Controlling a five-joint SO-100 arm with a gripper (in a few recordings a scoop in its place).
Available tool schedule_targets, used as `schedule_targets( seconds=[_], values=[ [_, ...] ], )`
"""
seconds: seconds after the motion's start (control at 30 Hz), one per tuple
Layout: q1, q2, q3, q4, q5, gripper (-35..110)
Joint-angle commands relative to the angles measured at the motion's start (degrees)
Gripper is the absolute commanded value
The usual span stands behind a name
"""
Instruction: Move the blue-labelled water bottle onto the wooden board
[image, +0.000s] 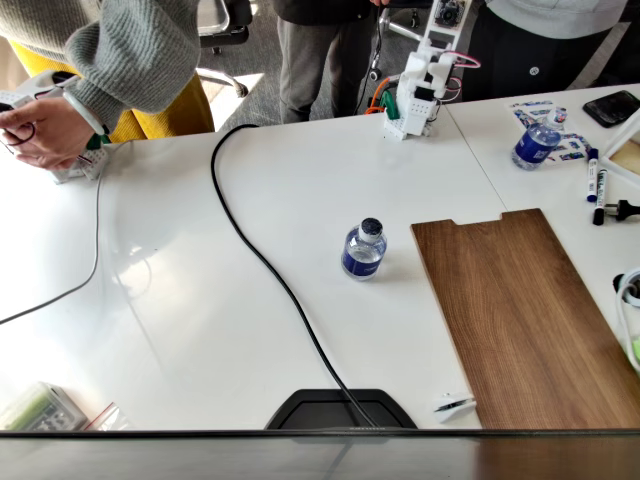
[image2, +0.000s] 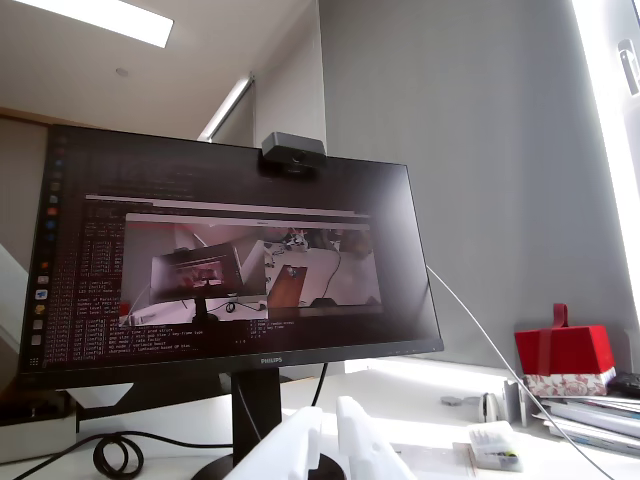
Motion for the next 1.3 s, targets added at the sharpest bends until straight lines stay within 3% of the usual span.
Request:
schedule_targets(
  seconds=[0.0,0.67,0.83,0.97,1.13,1.27],
  values=[
    [1.05,0.62,0.88,-0.18,-0.35,0],
    [1.05,0.62,0.88,-0.35,-0.35,0],
    [0.97,0.62,-1.58,-0.44,3.43,20],
    [0.7,0.62,-3.87,2.37,3.43,21],
    [0.7,-0.26,-12.13,13.36,4.57,23],
    [0.62,-8.7,-19.78,13.8,5.45,25]
  ],
)
